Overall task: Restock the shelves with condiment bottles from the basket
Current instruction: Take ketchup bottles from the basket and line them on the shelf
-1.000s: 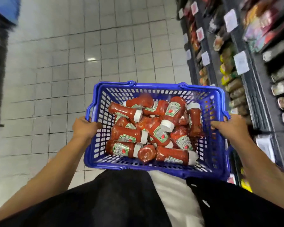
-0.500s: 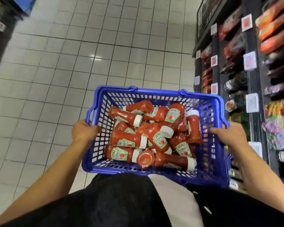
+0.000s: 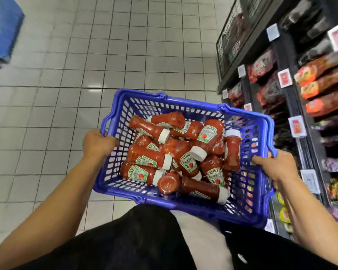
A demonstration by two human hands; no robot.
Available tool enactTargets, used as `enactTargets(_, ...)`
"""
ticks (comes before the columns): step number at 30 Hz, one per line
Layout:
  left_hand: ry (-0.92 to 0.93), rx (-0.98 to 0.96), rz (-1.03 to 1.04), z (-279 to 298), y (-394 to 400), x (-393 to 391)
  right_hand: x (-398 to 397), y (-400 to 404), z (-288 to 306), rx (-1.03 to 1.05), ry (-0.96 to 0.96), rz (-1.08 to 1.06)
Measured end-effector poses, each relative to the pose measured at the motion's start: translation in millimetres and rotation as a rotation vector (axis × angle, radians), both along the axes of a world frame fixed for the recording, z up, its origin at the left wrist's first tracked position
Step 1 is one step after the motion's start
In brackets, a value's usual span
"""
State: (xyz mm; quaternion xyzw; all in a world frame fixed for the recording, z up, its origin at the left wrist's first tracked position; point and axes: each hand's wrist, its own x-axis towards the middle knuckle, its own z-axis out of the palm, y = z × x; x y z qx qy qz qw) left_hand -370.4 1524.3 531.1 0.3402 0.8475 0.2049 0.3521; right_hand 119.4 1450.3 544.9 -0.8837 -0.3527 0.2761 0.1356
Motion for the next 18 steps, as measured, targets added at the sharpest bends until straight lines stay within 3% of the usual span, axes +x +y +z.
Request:
enactTargets(12, 0.134, -0.098, -0.196, -43.5, 225.1, 23.1, -17.4, 136.9, -51.2, 0.045, 0.210, -0.286)
enactTargets(18, 0.165, -0.143, -0.377, -68.3, 342.1, 63.8, -23.5, 168.0, -74.6, -0.078, 0.291, -0.594)
